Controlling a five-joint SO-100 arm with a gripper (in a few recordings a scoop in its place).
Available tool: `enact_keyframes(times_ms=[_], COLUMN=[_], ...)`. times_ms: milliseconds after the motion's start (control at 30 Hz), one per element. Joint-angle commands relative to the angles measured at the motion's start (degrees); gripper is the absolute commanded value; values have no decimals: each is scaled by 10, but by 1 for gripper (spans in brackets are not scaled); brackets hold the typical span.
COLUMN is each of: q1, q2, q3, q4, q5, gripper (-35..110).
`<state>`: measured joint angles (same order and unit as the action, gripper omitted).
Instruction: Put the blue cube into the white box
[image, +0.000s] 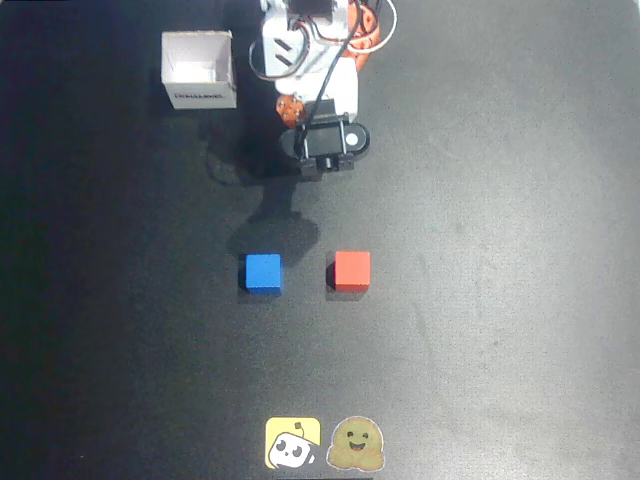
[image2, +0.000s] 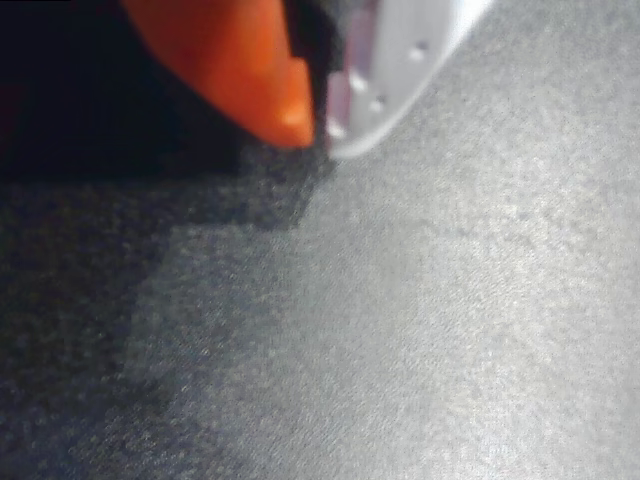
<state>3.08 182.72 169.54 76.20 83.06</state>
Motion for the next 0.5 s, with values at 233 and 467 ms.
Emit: enact_keyframes(times_ms=[233,467], q1=[-3,-3], q2=[4,4], q3=[-3,-18], q4=[0,5], q5=[0,2], gripper=[0,0])
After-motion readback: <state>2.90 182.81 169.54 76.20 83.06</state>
